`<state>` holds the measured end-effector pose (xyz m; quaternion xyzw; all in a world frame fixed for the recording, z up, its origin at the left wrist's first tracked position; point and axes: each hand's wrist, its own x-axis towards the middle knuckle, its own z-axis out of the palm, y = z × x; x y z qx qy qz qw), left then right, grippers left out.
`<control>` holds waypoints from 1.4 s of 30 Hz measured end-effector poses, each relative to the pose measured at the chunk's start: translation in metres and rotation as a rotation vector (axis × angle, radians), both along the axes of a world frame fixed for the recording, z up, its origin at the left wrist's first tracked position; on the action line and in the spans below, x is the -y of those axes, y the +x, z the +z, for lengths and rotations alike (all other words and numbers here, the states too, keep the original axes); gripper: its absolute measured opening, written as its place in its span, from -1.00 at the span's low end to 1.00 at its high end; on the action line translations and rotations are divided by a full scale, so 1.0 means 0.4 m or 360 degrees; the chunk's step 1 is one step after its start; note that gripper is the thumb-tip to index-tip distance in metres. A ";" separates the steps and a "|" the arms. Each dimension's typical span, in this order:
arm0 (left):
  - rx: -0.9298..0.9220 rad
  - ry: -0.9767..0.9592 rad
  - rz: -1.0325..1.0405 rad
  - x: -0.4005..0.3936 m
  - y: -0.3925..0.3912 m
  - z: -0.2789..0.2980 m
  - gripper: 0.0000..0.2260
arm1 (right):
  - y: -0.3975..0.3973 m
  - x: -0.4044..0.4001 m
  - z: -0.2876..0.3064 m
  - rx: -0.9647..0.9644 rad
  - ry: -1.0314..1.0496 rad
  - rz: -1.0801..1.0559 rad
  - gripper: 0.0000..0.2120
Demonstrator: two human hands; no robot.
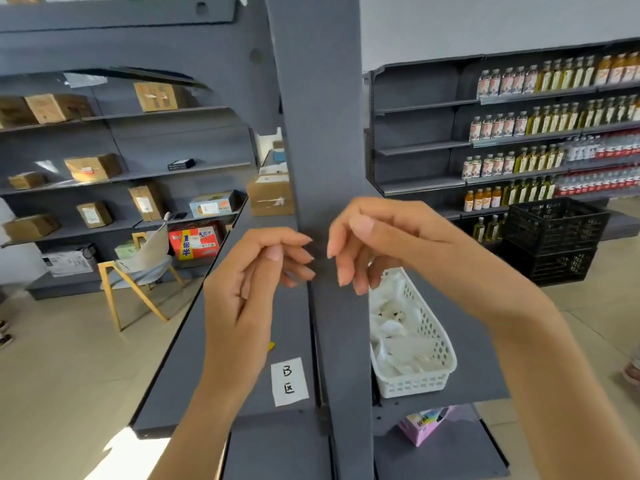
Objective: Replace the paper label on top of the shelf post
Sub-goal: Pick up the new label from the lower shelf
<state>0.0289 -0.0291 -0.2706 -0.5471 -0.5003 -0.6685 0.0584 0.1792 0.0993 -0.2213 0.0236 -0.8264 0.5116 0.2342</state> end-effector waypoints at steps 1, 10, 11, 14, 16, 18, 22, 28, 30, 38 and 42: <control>-0.0021 -0.0020 0.0001 0.008 -0.017 0.006 -0.71 | -0.009 0.025 0.014 -0.0066 0.0022 0.0008 -0.69; -0.0119 -0.0147 0.0074 0.076 -0.180 -0.007 -0.70 | -0.173 0.146 0.004 -0.0295 0.0263 -0.0307 -0.77; -0.0130 -0.0170 0.0091 0.078 -0.198 -0.018 -0.71 | -0.194 0.154 -0.005 -0.0272 0.0290 -0.0327 -0.78; -0.0126 -0.0237 0.0138 0.087 -0.241 -0.056 -0.77 | -0.260 0.165 -0.047 -0.0175 0.0340 -0.0387 -0.74; -0.0125 -0.0295 0.0169 0.092 -0.264 -0.086 -0.79 | -0.303 0.168 -0.085 -0.0065 0.0379 -0.0427 -0.67; -0.0184 -0.0401 0.0220 0.091 -0.290 -0.124 -0.82 | -0.334 0.168 -0.122 0.0090 0.0429 -0.0469 -0.57; -0.0335 -0.0827 0.0302 0.077 -0.351 -0.241 -0.85 | -0.378 0.144 -0.221 0.0614 0.0665 -0.0486 -0.36; -0.0491 -0.1519 0.0145 0.019 -0.385 -0.399 -0.80 | -0.436 0.132 -0.336 0.1569 0.1216 -0.0501 -0.59; -0.0400 -0.1598 0.0086 0.009 -0.390 -0.420 -0.66 | -0.456 0.130 -0.353 0.1700 0.1276 -0.0570 -0.64; -0.0385 -0.1697 0.0149 -0.028 -0.376 -0.449 -0.47 | -0.482 0.081 -0.411 0.1833 0.1133 -0.0711 -0.50; -0.0384 -0.1797 0.0122 -0.038 -0.380 -0.439 -0.51 | -0.490 0.077 -0.415 0.1856 0.1151 -0.0683 -0.59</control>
